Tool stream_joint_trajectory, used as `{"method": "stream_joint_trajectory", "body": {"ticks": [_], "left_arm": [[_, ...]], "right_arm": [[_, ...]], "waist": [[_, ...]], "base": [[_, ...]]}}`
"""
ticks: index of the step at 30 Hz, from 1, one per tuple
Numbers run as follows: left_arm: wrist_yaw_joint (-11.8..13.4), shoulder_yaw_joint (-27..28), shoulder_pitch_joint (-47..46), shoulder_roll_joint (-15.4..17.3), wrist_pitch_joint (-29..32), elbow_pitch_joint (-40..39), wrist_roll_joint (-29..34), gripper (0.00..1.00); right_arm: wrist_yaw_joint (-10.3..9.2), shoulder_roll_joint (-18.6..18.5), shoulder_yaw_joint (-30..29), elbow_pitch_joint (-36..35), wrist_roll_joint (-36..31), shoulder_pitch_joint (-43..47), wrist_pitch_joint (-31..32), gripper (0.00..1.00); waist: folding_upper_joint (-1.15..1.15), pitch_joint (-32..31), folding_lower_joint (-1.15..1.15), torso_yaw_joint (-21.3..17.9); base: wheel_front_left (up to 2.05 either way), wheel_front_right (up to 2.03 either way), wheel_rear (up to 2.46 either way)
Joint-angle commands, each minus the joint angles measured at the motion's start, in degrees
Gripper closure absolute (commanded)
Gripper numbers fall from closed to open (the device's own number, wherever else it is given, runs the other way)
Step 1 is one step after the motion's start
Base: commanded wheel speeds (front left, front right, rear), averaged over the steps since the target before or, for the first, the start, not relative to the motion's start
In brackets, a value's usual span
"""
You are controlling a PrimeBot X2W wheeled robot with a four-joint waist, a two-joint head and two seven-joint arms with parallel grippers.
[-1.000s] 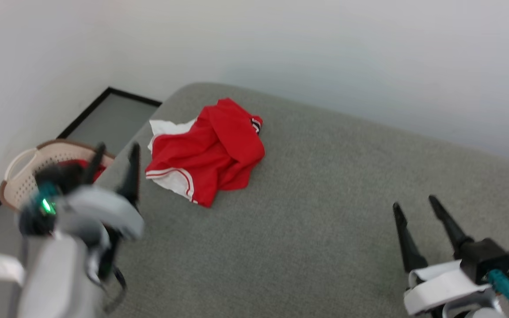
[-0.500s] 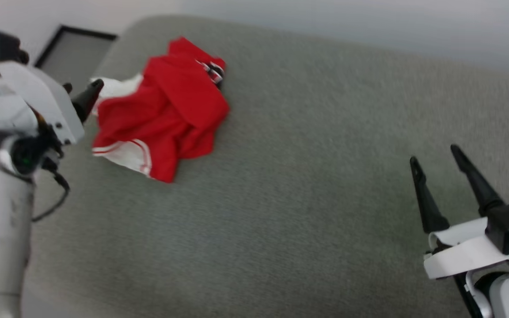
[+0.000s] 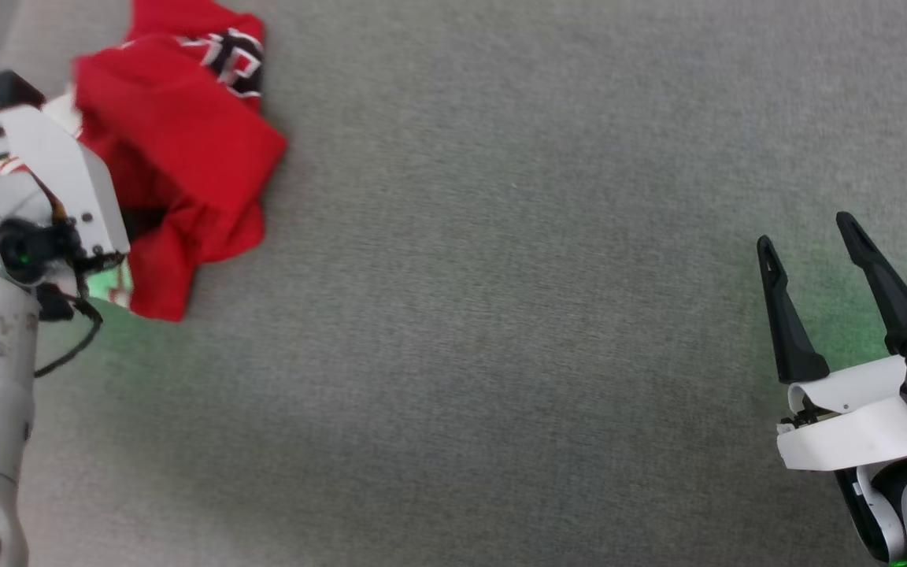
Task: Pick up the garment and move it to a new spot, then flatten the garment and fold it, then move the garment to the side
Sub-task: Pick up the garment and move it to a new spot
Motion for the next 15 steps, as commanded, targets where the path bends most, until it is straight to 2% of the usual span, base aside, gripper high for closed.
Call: {"method": "stream_joint_trajectory", "body": {"ticks": [1, 9, 10, 11, 12, 15], "left_arm": [[0.46, -0.83, -0.60, -0.12, 0.94, 1.67, 0.80, 0.00], [1.13, -3.00, -0.28, -3.80, 3.08, 8.46, 1.11, 0.00], [1.15, -2.94, -0.39, -4.12, 3.07, 9.05, 0.90, 0.20], [1.19, -2.82, -0.55, -4.27, 2.72, 9.46, 0.67, 0.73], [1.17, -2.61, -1.07, -4.10, 1.76, 9.46, 0.59, 1.00], [0.81, -2.35, -2.39, -2.76, -0.28, 9.61, 0.58, 1.00]], "right_arm": [[0.21, 0.01, -0.08, -0.59, 0.16, -0.87, 0.24, 0.00], [0.21, 0.71, -0.28, -1.80, 0.13, -1.10, 1.23, 0.00], [0.21, 0.79, -0.35, -1.81, 0.10, -1.09, 1.21, 0.00], [0.21, 0.83, -0.49, -1.71, 0.16, -1.09, 1.23, 0.00], [0.21, 0.92, -0.61, -1.54, 0.30, -1.04, 1.16, 0.00], [0.21, 1.34, -0.61, -0.94, 0.48, -0.76, 0.87, 0.00]], "waist": [[0.00, 2.81, 0.00, -2.52], [0.00, 3.39, 0.00, -2.65], [0.00, 3.28, 0.00, -2.58], [0.00, 3.10, 0.00, -2.45], [0.00, 2.88, 0.00, -2.28], [0.00, 1.75, 0.00, -1.87]], "base": [[0.00, 0.00, 0.00], [0.00, 0.00, 0.00], [0.00, 0.00, 0.00], [0.00, 0.00, 0.00], [0.00, 0.00, 0.00], [0.00, 0.00, 0.00]]}}
